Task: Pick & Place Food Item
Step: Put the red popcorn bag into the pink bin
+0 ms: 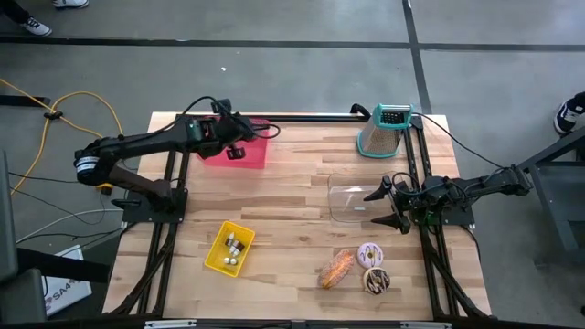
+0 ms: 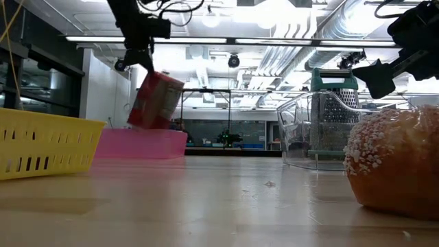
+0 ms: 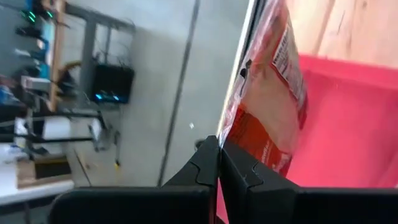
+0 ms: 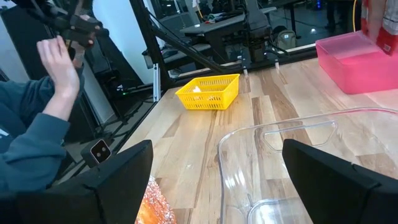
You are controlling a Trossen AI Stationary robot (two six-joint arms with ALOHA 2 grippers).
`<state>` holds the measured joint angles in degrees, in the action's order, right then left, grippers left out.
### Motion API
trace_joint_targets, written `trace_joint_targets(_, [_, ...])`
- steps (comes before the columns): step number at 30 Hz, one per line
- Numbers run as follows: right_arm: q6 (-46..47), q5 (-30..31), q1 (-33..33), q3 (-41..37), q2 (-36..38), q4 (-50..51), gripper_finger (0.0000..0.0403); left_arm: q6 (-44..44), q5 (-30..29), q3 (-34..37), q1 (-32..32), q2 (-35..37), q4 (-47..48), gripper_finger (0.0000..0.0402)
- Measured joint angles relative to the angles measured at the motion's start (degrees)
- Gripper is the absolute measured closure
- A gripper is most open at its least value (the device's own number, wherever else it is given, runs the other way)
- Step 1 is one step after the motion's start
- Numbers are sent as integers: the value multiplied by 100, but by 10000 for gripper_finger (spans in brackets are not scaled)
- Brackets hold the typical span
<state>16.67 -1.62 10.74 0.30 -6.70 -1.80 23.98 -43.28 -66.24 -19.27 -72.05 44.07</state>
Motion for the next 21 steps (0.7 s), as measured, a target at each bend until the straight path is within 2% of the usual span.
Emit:
trace_joint_targets(7, [0,-1,2,-1,0,0,55,-787,342,0,-434,-1,712,401])
trace_joint_targets(12, [2,1,0,-1,0,0,55,-938,644,0,-845,-1,759,401])
trace_joint_targets(17, [2,-1,1,0,2,0,55,-1059,655,0,-1364,-1,758,401])
trace_joint_targets(21, [2,-1,0,1,0,0,55,-1652,852,4,-1793,-47,972,401])
